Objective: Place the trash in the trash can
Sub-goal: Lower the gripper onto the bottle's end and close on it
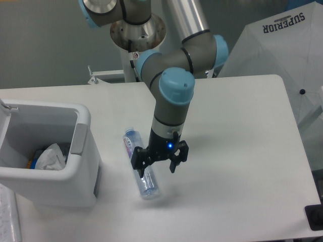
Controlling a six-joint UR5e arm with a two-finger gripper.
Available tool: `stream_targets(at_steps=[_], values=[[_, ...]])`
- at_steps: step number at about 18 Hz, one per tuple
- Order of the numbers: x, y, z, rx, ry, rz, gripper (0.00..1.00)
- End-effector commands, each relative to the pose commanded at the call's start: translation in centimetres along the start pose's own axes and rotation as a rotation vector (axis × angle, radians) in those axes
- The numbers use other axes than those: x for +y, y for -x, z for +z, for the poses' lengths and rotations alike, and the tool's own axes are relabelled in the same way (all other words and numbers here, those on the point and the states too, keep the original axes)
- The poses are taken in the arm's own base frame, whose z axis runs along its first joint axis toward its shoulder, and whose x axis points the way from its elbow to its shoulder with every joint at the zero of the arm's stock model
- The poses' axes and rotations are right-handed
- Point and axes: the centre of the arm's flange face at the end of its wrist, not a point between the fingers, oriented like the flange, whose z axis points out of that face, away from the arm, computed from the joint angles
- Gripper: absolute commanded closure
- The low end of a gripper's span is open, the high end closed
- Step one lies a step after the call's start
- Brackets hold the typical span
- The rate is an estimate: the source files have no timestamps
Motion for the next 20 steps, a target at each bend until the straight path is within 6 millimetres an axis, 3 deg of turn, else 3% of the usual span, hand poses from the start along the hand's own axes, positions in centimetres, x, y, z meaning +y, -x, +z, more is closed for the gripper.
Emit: stream_targets(at_steps=[3,13,20], values=[[0.3,0.3,1.7,-0.032,0.030,0.001,0.03],[0.2,-2.4,6.9,-0.127,0.095,0.072,0.03],[0.7,-2.9,8.1,-0.137,0.116,0.081,0.04]])
